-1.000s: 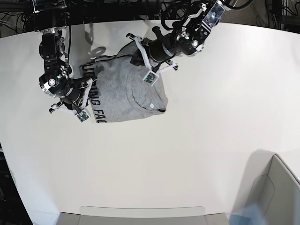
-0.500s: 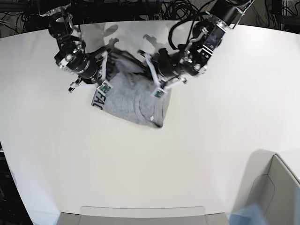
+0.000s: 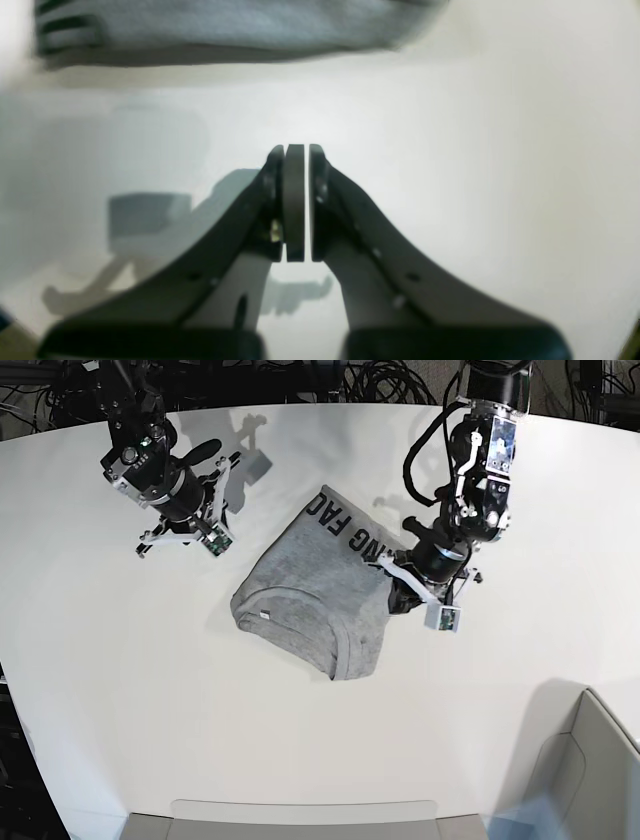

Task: Fold the T-shirt properly
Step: 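Push the folded bundle with the left gripper and flatten it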

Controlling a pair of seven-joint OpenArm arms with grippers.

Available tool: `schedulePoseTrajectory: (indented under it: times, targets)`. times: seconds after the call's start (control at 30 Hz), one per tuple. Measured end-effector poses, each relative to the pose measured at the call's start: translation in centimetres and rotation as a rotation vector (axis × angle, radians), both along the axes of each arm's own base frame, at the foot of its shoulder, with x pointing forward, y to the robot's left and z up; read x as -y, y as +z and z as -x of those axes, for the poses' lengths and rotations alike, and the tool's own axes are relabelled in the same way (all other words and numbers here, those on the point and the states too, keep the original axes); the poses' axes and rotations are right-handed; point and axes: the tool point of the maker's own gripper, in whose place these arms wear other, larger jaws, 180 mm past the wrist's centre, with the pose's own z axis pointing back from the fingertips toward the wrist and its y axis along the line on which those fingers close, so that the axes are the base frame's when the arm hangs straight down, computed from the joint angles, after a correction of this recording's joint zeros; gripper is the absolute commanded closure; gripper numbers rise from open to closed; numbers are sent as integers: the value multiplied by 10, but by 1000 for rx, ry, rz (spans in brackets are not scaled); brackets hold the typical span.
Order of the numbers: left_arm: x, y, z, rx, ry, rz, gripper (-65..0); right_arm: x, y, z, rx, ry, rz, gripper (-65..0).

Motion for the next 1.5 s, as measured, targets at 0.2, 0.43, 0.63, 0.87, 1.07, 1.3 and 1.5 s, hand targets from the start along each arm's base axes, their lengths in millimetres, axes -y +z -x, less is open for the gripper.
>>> schedulePoseTrajectory:
  times: [0.2, 0.43, 0.63, 0.87, 1.07, 1.3, 1.5]
  targets:
    - [55, -13, -7, -60, -42, 103, 0, 50, 6, -8, 24, -163, 26, -8]
    - [76, -33, -21, 4, -30, 127, 0, 57, -12, 18, -45, -187, 31, -8]
    - [66, -84, -31, -40, 14, 127, 0, 58, -20, 32, -84, -187, 37, -8]
    - [21, -104, -16, -64, 107, 137, 0, 57, -19, 30, -76, -188, 34, -8]
    - [-108, -106, -18, -54, 284, -18, 0, 57, -17, 28, -71, -188, 33, -8]
    - [-219, -93, -7, -55, 510, -125, 0, 56, -15, 24, -61, -185, 31, -8]
    - [-227, -84, -6, -49, 540, -121, 0, 56, -15, 24, -60, -185, 32, -8]
